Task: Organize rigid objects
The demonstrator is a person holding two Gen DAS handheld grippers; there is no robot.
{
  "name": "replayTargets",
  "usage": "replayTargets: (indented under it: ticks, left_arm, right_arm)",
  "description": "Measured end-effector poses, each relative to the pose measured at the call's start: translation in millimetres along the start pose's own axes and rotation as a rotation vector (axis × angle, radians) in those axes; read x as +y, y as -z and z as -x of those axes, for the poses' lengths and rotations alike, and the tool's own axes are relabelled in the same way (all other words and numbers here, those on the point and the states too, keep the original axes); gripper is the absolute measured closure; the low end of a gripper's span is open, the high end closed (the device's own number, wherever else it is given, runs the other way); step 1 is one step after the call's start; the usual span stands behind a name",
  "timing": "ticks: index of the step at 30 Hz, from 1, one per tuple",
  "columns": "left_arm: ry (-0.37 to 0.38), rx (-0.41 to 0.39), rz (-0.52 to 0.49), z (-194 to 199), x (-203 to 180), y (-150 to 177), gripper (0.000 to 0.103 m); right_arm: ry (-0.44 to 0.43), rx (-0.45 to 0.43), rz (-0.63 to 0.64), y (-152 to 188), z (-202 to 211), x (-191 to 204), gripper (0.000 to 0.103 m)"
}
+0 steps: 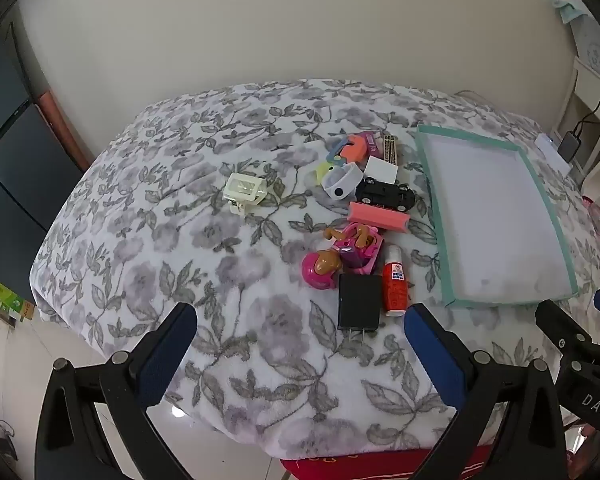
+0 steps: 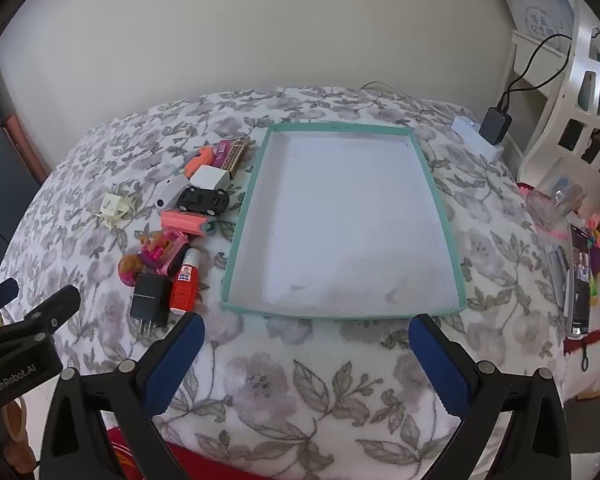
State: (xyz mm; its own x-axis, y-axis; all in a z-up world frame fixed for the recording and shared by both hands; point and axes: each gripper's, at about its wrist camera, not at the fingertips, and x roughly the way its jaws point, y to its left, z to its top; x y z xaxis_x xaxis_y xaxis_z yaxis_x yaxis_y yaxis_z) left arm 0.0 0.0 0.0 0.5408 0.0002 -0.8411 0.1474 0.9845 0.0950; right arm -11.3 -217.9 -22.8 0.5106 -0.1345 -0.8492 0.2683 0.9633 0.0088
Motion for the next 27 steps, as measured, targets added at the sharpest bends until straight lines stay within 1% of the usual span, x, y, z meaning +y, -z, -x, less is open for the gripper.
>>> replayTargets:
  ticks: [2,3,10,12,27]
  left_arm:
    - [-0.005,-0.004,-0.006,0.4,0.7,0.1,0.000]
    - [-0.042,-0.001,-0.024,0.6,-1.1,0.0,0.000]
    - [-0.027,0.031,0.007,-3.9,4.4,1.1,0.000]
    - [-0.035,0.044,0.005,-5.9,4.2,0.7,0.000]
    - [-0.043,0.038,-0.008,-6.6,3.6,2.0,0.000]
  right_arm:
    - [0.008,-0.001,0.002,-0.1,-0.6,-0.5,0.000]
    - [0.007,-0.001,-0.001,-0.2,-1.1,-0.9,0.000]
    - [-0.001,-0.008,-0.008,1.5,0.9,-1.0,0.000]
    - [-0.005,-0.012,-0.014,0.9,-0.2,-2.3,0.000]
    - [-0.012,-0.001,-0.021,0.6,-0.6,-2.4,0.000]
